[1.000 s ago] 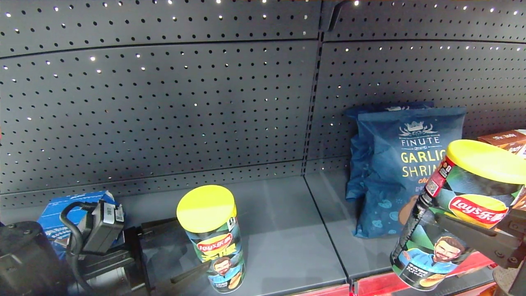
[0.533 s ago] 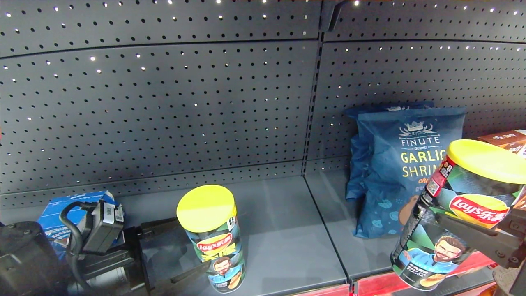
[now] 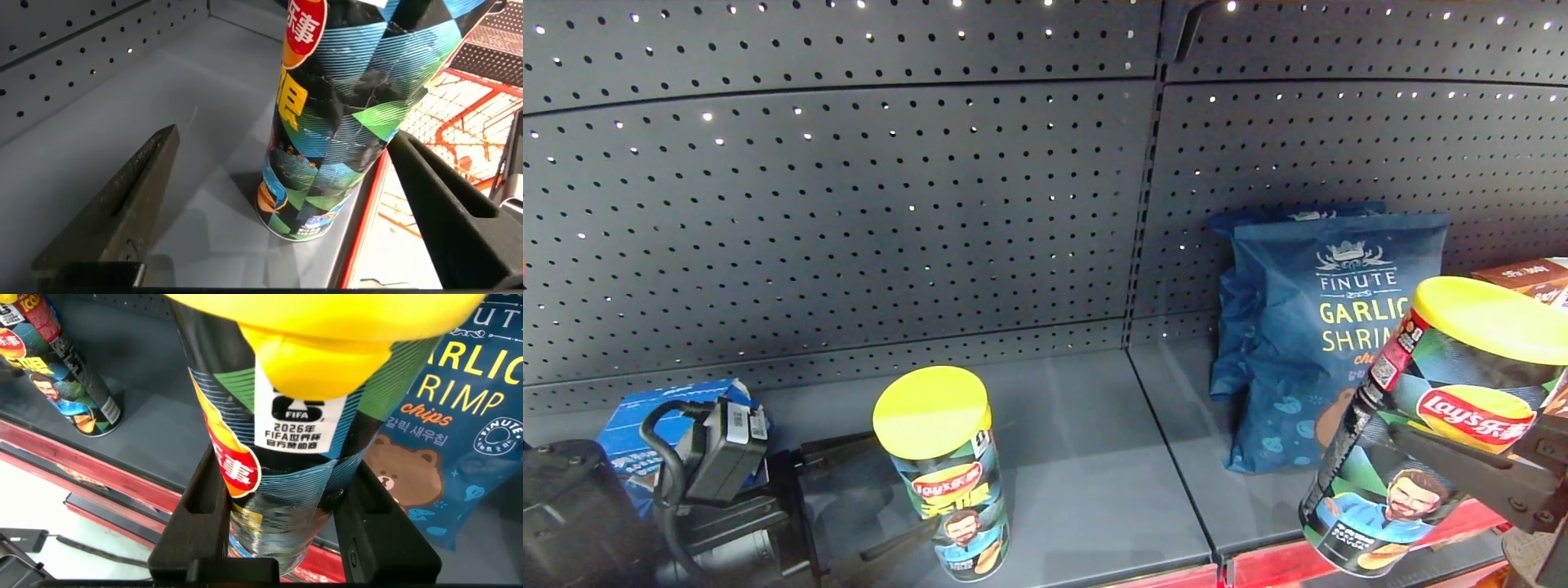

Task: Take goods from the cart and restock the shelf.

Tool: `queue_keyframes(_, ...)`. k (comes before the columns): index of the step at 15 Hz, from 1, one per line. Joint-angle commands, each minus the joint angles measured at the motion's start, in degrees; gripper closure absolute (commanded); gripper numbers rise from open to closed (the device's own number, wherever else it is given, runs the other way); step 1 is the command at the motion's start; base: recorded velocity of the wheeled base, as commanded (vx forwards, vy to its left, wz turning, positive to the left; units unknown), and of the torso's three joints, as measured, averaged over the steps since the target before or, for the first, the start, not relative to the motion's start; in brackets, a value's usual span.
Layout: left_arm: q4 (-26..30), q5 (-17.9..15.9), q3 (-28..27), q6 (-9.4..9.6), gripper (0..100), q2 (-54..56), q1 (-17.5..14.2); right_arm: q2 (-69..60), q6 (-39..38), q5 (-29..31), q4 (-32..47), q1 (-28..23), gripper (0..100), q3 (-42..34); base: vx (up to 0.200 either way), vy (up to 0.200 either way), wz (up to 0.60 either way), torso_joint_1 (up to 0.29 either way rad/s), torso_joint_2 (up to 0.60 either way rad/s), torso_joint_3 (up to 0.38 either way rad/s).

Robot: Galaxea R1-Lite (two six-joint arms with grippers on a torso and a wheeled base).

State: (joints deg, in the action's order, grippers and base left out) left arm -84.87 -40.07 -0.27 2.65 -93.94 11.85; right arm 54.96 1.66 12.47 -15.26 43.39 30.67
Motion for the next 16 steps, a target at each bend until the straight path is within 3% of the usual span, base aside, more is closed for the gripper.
queue_keyframes(1,0.0,0.0,0.0,-0.01,0,-0.1,-0.1,0.1,0.0,0.0,0.0,0.0,100,0.0,0.000,0.000,0.00,0.000,0.00,0.000)
queue_keyframes(11,0.1,-0.6,0.0,-0.62,0,7.0,0.1,0.1,0.0,0.0,0.0,-0.1,100,-0.3,0.000,0.000,0.00,0.000,0.00,0.000)
queue_keyframes(13,0.1,-0.4,-0.1,-1.94,0,10.2,0.0,0.0,0.0,0.0,0.0,-0.1,100,-0.3,0.000,0.000,0.00,0.000,0.00,0.000)
queue_keyframes(16,0.3,-0.5,0.0,-2.29,0,14.5,0.0,-0.6,0.0,0.0,0.0,-0.1,100,-0.3,0.000,0.000,0.00,0.000,0.00,0.000)
